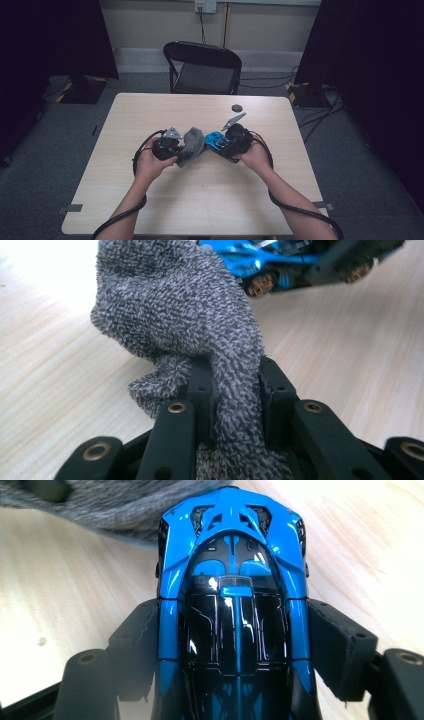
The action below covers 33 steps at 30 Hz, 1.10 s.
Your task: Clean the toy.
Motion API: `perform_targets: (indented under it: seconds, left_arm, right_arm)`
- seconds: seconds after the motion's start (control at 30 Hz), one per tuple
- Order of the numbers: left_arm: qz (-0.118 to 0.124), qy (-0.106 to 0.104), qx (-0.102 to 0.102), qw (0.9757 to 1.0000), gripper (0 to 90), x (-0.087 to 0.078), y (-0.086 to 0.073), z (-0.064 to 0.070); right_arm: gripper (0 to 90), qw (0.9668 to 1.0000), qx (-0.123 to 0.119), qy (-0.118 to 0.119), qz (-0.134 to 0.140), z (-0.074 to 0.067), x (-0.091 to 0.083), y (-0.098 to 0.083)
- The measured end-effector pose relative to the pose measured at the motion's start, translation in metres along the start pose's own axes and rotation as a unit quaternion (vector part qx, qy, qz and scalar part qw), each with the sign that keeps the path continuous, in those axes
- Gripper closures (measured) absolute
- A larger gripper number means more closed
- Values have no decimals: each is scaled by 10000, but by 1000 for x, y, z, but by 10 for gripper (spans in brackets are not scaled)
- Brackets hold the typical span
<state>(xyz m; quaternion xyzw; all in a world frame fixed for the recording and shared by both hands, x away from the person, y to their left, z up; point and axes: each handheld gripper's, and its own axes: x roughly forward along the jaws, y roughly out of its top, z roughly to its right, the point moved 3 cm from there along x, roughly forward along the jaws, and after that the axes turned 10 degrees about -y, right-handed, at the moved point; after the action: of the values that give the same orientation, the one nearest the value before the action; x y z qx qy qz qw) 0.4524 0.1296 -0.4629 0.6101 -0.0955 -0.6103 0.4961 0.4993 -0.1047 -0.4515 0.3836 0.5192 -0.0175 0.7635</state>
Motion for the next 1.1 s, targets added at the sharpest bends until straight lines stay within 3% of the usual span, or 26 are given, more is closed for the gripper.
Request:
perform_targets:
  seconds: [0.1, 0.17, 0.2, 0.23, 0.27, 0.37, 0.5, 0.67, 0.83, 0.9, 1.1]
  left_arm:
    - [-50, -37, -49, 10000, 724, -3, -3, 0]
    - [-53, 68, -101, 9999, 724, -7, -5, -3]
    - [-50, 240, -209, 9995, 724, -11, -6, -8]
    - [-50, 240, -209, 9995, 724, -11, -6, -8]
    - [-38, 443, -336, 9984, 723, -16, -7, -15]
    - [96, 665, -595, 9960, 723, -20, -7, -23]
    - [56, 823, -621, 9947, 723, -17, -4, -25]
    - [-96, 783, -490, 9957, 722, -5, -1, -20]
    - [-50, 642, -426, 9970, 722, 7, 2, -13]
    - [-11, 459, -400, 9981, 722, 14, 5, -6]
    - [13, 309, -329, 9990, 722, 25, 9, 4]
  right_arm:
    - [287, 10000, 78, -17, 17, 6, -3, -1]
    - [287, 9999, 116, -10, 46, 8, -4, -2]
    - [287, 9999, 100, -4, 49, 8, -5, -2]
    - [287, 9999, 100, -4, 49, 8, -5, -2]
    - [287, 9999, 95, 3, 62, 7, -6, -1]
    - [287, 9999, 55, 40, 103, 3, -8, 1]
    - [287, 9998, -35, 88, 165, -3, -9, 7]
    - [287, 9997, -91, 110, 207, -8, -11, 14]
    - [287, 9996, -141, 108, 220, -10, -11, 18]
    - [287, 9996, -152, 103, 213, -11, -10, 19]
    - [287, 9997, -115, 46, 226, -11, -8, 19]
